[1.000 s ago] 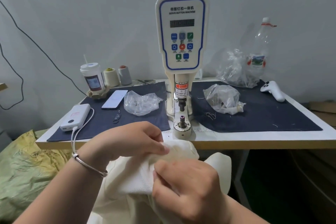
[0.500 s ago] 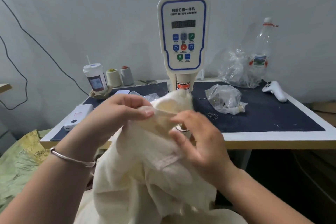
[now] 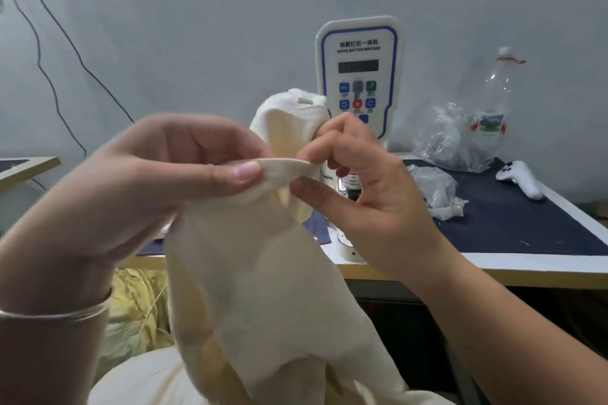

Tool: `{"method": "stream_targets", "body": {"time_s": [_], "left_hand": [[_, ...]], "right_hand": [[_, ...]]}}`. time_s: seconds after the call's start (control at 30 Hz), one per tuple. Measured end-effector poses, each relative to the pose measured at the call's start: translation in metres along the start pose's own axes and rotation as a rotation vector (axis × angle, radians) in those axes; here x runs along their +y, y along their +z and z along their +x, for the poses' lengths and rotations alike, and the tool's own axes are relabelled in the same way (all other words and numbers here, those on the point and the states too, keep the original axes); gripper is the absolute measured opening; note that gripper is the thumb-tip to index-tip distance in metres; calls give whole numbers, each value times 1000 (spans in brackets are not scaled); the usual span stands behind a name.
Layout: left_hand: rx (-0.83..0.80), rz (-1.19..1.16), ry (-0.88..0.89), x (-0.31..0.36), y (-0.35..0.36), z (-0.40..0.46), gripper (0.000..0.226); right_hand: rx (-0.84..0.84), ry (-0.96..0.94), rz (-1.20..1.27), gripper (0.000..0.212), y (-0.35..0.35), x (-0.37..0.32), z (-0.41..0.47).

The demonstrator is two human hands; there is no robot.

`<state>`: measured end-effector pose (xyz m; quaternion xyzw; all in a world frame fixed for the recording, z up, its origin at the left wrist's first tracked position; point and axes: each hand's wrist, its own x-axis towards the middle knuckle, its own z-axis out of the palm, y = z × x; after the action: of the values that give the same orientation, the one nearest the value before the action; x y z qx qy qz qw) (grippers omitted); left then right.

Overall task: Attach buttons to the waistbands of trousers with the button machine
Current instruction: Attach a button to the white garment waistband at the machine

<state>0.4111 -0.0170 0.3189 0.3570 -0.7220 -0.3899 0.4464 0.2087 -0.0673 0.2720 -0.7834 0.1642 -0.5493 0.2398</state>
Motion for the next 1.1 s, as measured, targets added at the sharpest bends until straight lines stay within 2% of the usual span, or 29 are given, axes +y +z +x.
{"method": "stream_targets", "body": {"time_s": [0.07, 0.17, 0.23, 0.33, 0.43, 0.5, 0.57, 0.63, 0.7, 0.83, 0.93, 1.03, 1.1], "left_hand": [[-7, 47, 18, 22, -12, -6, 19], [-41, 190, -17, 38, -29, -7, 42], [-58, 278, -46, 34, -32, -5, 34], [-112, 265, -146, 10, -19, -2, 18], [-88, 235, -245, -21, -6, 0, 21], [-124, 218, -312, -36, -3, 1, 28], [-173, 168, -334, -41, -6, 2, 36], [-208, 130, -344, -43, -11, 5, 35], [-213, 97, -390, -51, -12, 11, 34], [-140, 84, -512, -87, -4, 17, 25], [-113, -80, -560, -114, -8, 13, 34], [-58, -190, -597, -128, -27, 16, 48], [-5, -122, -643, -137, -36, 26, 56]], "right_hand": [[-62, -67, 48, 8, -5, -21, 10], [-115, -229, -49, 8, -11, -42, 22], [-148, -256, -125, 8, -12, -39, 24], [-221, -13, -76, 4, -8, -16, 14], [-311, 189, -222, 4, -4, 10, 1], [-345, 291, -194, 9, -3, 18, -3], [-364, 405, -8, 12, -6, 23, -2], [-379, 555, 278, 10, -11, 27, 0], [-377, 705, 448, 6, -12, 36, -1], [-312, 943, 504, 10, 1, 76, -24], [-222, 947, 462, 9, -15, 111, -48], [79, 920, 78, 6, -49, 155, -64], [299, 926, -353, 13, -75, 188, -72]]}}
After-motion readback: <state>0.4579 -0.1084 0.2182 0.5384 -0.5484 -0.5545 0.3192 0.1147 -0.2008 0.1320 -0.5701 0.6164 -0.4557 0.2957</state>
